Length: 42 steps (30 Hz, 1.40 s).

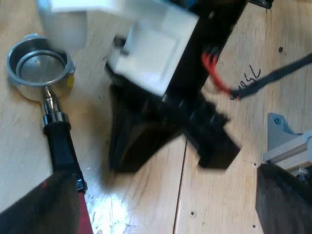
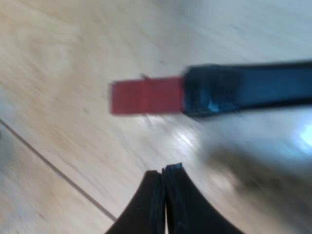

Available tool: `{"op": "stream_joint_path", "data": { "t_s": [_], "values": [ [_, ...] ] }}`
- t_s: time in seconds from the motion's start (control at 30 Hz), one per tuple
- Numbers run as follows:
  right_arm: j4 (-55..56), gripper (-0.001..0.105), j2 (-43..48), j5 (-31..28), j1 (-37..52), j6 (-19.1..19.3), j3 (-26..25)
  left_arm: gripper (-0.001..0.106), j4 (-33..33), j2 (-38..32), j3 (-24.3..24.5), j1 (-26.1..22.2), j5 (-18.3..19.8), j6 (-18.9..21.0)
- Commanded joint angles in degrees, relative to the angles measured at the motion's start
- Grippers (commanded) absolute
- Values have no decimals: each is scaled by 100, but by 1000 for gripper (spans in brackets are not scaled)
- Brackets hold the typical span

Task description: Put the handle in the coffee machine

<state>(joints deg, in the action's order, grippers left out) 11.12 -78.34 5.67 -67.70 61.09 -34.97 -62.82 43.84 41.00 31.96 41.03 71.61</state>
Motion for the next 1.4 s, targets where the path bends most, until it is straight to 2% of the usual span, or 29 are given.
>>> {"op": "stream_joint_path", "data": {
  "t_s": [0.03, 0.2, 0.33, 0.37, 0.43, 0.47, 0.63, 0.7, 0.77, 0.8, 0.83, 0.97, 1.0, 1.03, 1.1, 1.2, 1.27, 1.4],
  "values": [
    [760, 0, 668, -225, 1, 71, -26, 75, 10, -132, 23, -18, -39, 12],
    [1363, 0, 1499, -567, 1, 84, -26, 75, 10, -401, 23, -88, -39, 12],
    [1442, 0, 1605, -679, 1, 84, -26, 75, 10, -819, 23, -217, -66, 37],
    [1754, 0, 2091, -1054, 1, 404, -26, 75, -8, -1175, 23, -294, -294, 54],
    [1858, 0, 2272, -1186, 1, 654, -26, 75, -8, -1374, 23, -331, -435, 54],
    [1915, 0, 2414, -1314, 1, 791, -26, 75, -8, -1651, 23, -331, -633, 54],
    [2093, 0, 2681, -1803, 1, 818, -142, 75, -8, -2273, 23, -331, -948, 54],
    [2140, 0, 2770, -2056, 1, 985, -248, 75, -8, -2520, 23, -331, -947, 71],
    [2140, 6, 2787, -2156, 1, 1293, -358, 75, -22, -2644, 23, -331, -947, 140],
    [2140, 6, 2787, -2156, 1, 1293, -358, 75, -22, -2644, 23, -331, -947, 160],
    [2130, 20, 2787, -2280, 1, 1430, -433, 75, -100, -2819, 23, -331, -947, 599],
    [2131, 53, 2787, -2405, 1, 1415, -464, 75, -314, -2829, 23, -331, -947, 891],
    [2131, 68, 2787, -2480, 1, 1310, -464, 75, -319, -2829, -1, -331, -947, 944],
    [2131, 71, 2787, -2504, 21, 1104, -464, 75, -318, -2829, -6, -331, -947, 959],
    [2131, 71, 2787, -2503, 79, 923, -464, 75, -268, -2829, -20, -331, -947, 958],
    [2131, 72, 2737, -2281, 226, 964, -464, 75, -243, -2829, -38, -331, -947, 958],
    [2146, 78, 2670, -2043, 355, 1093, -464, 75, -243, -2829, -62, -331, -947, 958],
    [2130, 102, 2433, -1531, 659, 1126, -470, 75, -243, -2829, -73, -331, -925, 958]
  ]
}}
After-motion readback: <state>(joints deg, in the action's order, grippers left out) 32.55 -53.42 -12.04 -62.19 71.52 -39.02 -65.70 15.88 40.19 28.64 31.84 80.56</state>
